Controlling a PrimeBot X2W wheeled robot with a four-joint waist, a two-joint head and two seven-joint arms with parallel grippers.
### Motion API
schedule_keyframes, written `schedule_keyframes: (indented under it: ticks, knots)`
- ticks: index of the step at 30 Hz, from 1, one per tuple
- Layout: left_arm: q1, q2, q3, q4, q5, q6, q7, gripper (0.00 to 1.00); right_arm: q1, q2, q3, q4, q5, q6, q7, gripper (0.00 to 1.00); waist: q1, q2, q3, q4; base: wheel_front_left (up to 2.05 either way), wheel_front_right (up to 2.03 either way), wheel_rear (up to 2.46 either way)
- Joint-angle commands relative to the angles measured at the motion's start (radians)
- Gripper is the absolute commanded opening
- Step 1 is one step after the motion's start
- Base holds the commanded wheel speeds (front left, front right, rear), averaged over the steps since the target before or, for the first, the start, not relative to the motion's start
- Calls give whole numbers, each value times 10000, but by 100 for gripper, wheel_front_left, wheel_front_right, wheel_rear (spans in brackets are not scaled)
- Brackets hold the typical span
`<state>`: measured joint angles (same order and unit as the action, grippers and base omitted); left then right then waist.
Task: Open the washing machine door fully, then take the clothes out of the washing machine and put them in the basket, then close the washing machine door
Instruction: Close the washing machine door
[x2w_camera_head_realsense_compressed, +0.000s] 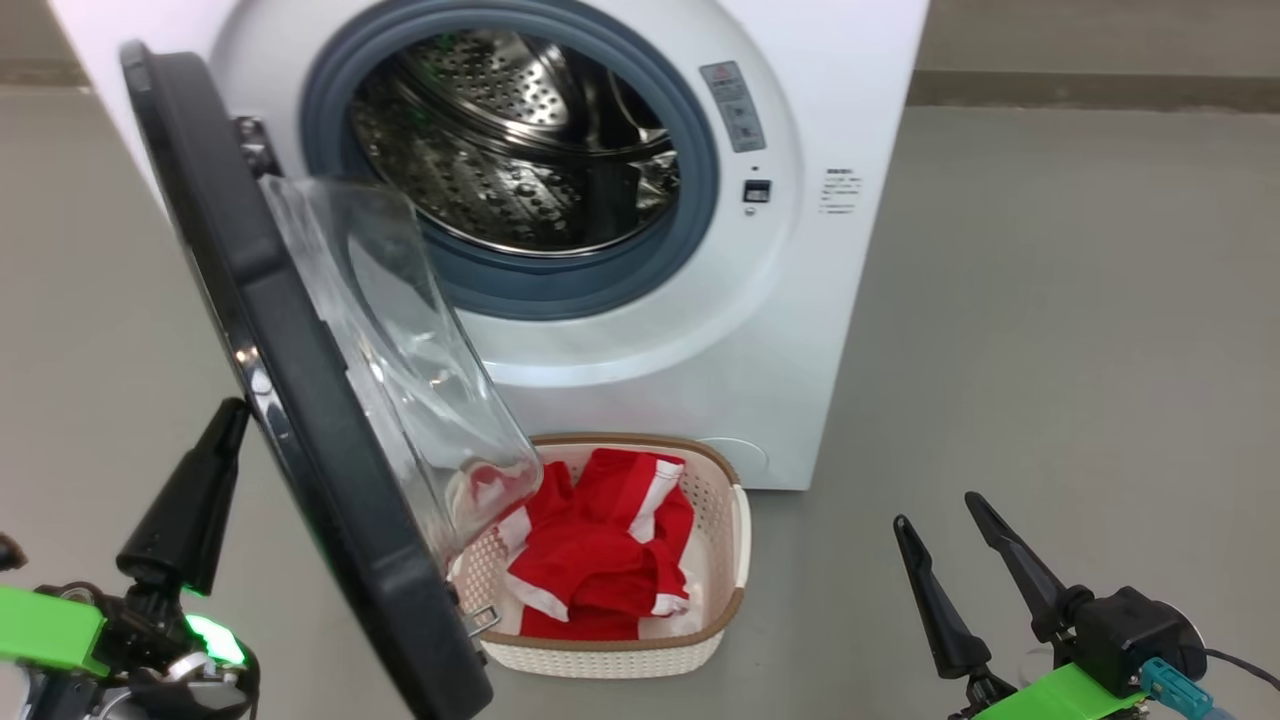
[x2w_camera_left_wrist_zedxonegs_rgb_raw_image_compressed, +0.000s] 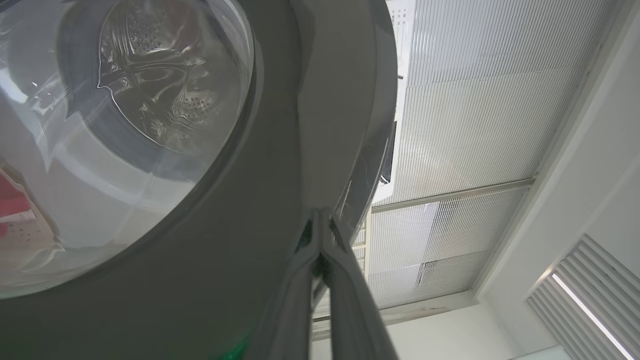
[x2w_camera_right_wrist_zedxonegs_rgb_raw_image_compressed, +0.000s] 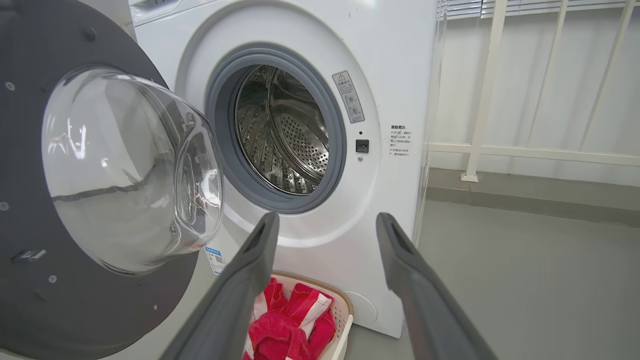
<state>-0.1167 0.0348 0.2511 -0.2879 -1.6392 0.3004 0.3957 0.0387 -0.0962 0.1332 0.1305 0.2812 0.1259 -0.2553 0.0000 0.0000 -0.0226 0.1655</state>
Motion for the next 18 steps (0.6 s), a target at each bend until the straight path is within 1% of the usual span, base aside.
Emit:
schedule_keyframes:
  ticks: [1,12,18]
  knots:
    - [-130,155,122,-310,-81,38,106,0,-334,-153,163,-236,60,48,-65,100,0,0,92,-203,0,0,0]
    - [-378,155,-216,-28,-157,-249,-308,0,-451,-205,159,-224,60,48,-65,100,0,0,412,-1225,0,0,0]
    - [-705,155,-210,430,-608,-597,-664,0,-590,-244,113,-239,78,48,-65,100,0,0,531,-1804,0,0,0]
